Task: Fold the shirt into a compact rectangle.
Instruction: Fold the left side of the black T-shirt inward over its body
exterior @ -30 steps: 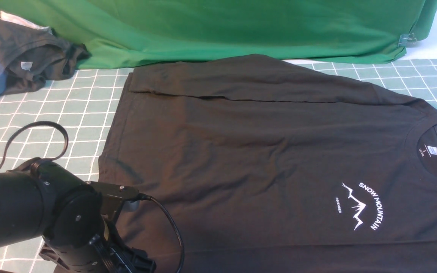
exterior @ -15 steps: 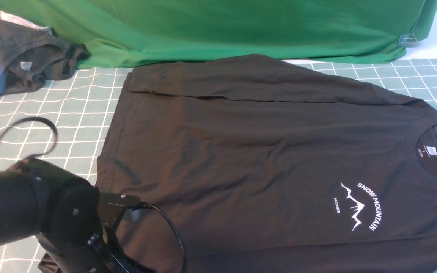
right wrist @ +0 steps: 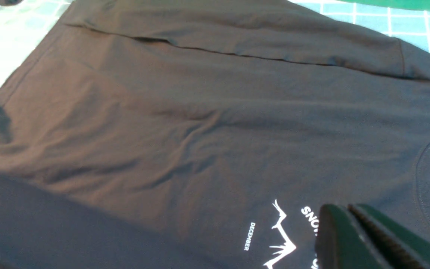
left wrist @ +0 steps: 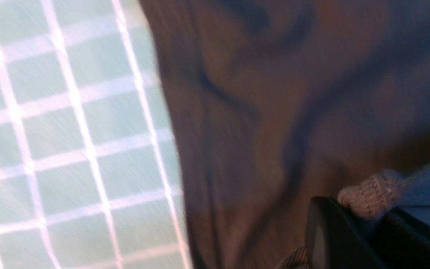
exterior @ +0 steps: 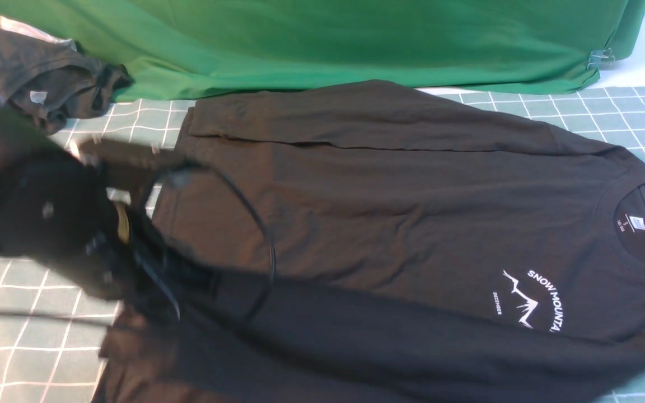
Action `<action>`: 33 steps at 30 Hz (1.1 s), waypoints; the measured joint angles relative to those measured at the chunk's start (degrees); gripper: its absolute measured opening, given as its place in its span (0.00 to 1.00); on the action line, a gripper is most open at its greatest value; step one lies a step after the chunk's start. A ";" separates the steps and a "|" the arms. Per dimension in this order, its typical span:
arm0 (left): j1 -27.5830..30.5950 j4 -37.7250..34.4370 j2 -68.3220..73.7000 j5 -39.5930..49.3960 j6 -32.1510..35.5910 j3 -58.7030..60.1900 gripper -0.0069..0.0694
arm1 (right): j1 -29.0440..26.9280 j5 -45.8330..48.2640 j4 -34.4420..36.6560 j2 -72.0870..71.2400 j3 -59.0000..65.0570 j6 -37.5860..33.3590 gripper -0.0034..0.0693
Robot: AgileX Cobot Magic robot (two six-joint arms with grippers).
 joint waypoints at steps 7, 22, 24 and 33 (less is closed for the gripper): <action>7.84 0.33 5.00 -2.44 2.90 -7.24 0.15 | 0.00 -0.02 0.00 0.00 0.00 0.00 0.08; 13.81 2.67 16.66 -8.38 6.66 -11.51 0.15 | 0.00 0.04 0.03 0.00 0.00 0.00 0.10; 13.81 2.61 17.04 -9.16 8.02 -11.51 0.15 | 0.00 0.13 0.03 0.00 0.00 0.00 0.10; 13.85 3.89 17.19 -11.04 10.48 -11.51 0.35 | 0.00 10.54 0.07 2.26 -2.15 0.20 0.10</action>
